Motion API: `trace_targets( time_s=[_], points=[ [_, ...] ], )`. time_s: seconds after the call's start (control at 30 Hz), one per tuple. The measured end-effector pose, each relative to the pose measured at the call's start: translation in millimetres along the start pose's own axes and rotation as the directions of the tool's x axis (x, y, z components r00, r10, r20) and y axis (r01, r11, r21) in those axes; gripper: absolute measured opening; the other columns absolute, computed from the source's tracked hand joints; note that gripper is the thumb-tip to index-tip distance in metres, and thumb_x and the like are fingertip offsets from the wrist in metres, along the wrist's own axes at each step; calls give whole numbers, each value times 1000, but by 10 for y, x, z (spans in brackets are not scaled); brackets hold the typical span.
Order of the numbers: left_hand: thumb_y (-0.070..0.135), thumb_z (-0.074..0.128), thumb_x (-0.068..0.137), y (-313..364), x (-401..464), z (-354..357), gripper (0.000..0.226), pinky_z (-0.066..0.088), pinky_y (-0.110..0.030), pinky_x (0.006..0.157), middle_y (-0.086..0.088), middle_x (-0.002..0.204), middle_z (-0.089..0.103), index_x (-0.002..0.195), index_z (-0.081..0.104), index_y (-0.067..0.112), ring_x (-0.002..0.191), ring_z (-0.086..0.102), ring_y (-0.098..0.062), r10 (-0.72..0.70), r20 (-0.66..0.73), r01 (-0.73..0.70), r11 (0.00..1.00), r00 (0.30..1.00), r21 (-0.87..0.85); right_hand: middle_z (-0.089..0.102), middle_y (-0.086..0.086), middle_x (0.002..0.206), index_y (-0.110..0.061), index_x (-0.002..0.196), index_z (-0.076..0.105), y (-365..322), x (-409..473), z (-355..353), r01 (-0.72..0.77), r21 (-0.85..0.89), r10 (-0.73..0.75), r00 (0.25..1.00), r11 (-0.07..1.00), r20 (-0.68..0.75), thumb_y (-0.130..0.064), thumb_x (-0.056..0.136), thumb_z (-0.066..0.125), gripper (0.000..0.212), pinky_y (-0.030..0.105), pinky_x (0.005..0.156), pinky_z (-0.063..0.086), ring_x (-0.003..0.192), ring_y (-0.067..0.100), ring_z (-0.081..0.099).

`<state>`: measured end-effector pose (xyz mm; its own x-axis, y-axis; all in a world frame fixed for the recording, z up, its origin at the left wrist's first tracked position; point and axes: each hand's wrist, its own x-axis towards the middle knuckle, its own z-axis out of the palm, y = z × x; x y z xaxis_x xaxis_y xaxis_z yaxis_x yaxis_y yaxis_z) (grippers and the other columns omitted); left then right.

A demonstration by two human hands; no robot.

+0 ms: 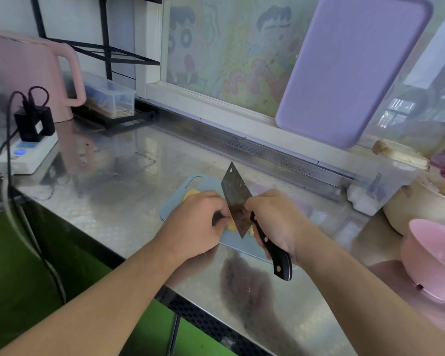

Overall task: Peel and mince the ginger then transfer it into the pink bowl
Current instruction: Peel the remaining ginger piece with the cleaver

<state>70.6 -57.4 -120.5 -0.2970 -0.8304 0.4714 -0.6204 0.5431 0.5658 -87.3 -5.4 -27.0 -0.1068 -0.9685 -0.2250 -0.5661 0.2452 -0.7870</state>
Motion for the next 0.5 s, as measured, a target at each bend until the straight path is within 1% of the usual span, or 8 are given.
trace_targets(
  time_s=[0.07,0.13,0.17,0.23,0.27,0.3,0.43,0.5],
  points=[
    [23,74,90,-6,1,4,12,55,-37,78,19,89,63,82,72,32,86,59,-4,4,-4,-4,1000,1000,1,48,14,47,-1,76,60,9,16,8,5,-25,-5,1000,1000,2,-9,91,47,21,26,42,40,32,21,41],
    [22,74,90,-3,-1,5,11,55,-37,77,18,90,64,83,73,31,86,60,-5,13,-11,-13,1000,1000,3,52,14,52,-5,73,57,10,22,16,58,-137,-59,998,989,1,-8,94,46,24,30,48,44,41,23,48],
    [21,74,90,-1,-2,5,11,55,-37,77,17,90,64,83,73,30,86,60,-5,17,-14,-17,1000,1000,5,55,12,60,-10,71,52,9,19,23,106,-248,-108,994,963,5,-9,98,45,28,33,55,50,50,25,53],
    [20,73,89,-2,-3,5,11,55,-38,77,17,91,64,84,72,30,86,60,-6,28,-15,-27,1000,1000,7,59,15,80,-17,69,41,-19,-9,49,170,-426,-178,984,889,20,-7,103,44,36,41,75,60,73,27,57],
    [20,72,89,-7,-3,8,12,55,-39,77,17,90,64,83,72,30,86,60,-7,34,-14,-33,999,999,7,59,16,88,-18,68,37,-49,-33,69,190,-480,-200,979,857,32,-6,104,43,39,44,85,60,80,27,57],
    [19,72,88,-9,-4,11,13,55,-40,76,16,89,64,82,71,30,85,60,-8,39,-15,-39,999,999,6,58,17,93,-18,68,35,-72,-52,87,202,-502,-211,977,841,39,-6,105,42,40,46,89,60,83,27,56],
    [15,70,87,-7,-12,17,15,54,-40,75,17,87,62,81,70,30,83,58,-9,45,-26,-45,999,999,3,57,17,96,-17,69,36,-106,-66,126,219,-568,-224,973,793,62,-8,106,40,38,46,91,59,85,28,54],
    [15,70,88,-6,-14,16,16,54,-40,74,17,87,62,81,71,30,83,57,-8,50,-25,-50,999,998,6,57,16,95,-13,76,45,-73,-47,136,196,-567,-195,979,800,63,-9,106,40,31,44,90,59,85,28,54]
  ],
)
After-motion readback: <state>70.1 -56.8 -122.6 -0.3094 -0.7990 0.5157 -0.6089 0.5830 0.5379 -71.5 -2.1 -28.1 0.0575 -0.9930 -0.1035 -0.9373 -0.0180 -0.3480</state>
